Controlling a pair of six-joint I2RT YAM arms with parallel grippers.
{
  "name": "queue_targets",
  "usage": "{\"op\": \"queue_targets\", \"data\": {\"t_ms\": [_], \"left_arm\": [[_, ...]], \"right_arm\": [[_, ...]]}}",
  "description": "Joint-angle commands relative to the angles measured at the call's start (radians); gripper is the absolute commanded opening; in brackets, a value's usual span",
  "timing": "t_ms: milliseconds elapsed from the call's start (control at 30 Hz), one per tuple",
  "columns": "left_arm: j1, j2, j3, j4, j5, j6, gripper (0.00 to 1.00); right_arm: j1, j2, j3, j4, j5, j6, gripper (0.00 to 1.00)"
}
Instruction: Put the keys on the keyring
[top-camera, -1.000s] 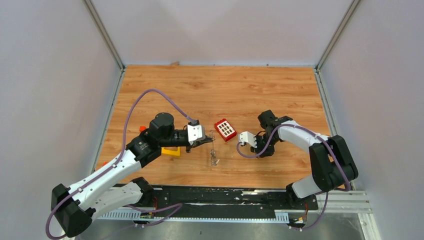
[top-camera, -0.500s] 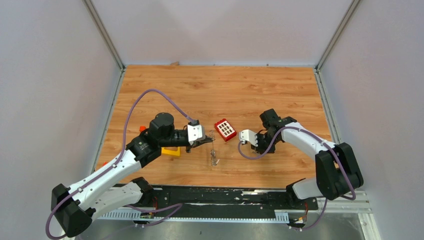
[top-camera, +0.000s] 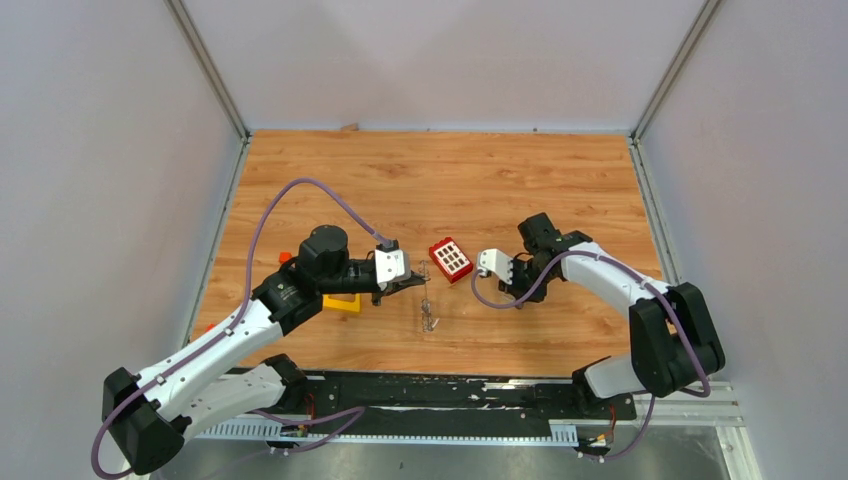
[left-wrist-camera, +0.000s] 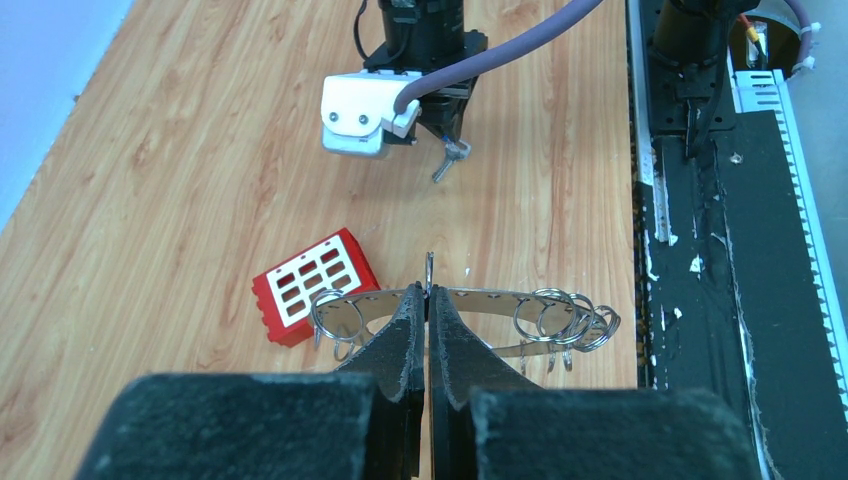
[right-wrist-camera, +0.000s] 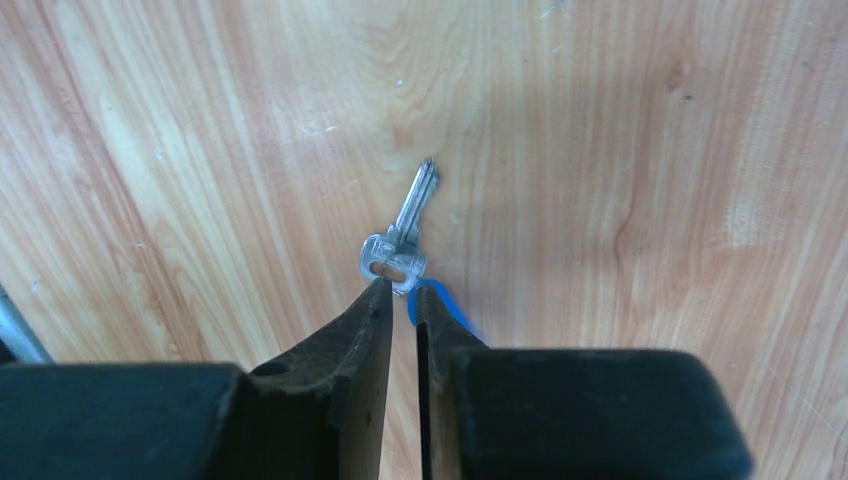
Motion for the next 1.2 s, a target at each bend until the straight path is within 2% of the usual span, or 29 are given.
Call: {"op": "queue_targets", "data": {"t_ms": [0, 267, 500, 700, 1067, 1167], "left_arm": [[0.003, -0.011, 0.050, 0.030, 0.013, 0.016, 0.00], [0.003, -0.013, 0.053, 0.025, 0.015, 0.018, 0.00], [0.003, -0.018, 0.050, 0.025, 0.016, 0.019, 0.00], [0.003, -0.019, 0.048, 0.025, 0.018, 0.018, 0.00], [0.003, -0.014, 0.050, 0.025, 0.017, 0.021, 0.00], [0.003, -0.011, 0.050, 0.025, 0.016, 0.024, 0.00]], "right_arm": [[0.005, -0.020, -0.012, 0.088, 0.022, 0.056, 0.17], [0.003, -0.020, -0.019, 0.105, 0.034, 0.055, 0.20], [-0.007, -0.003, 0.010, 0.021, 0.044, -0.037, 0.35], [-0.011, 0.010, 0.013, -0.020, 0.057, -0.133, 0.40], [-0.011, 0.072, 0.033, -0.005, 0.093, -0.178, 0.39], [-0.011, 0.077, 0.028, 0.004, 0.098, -0.183, 0.32]]}}
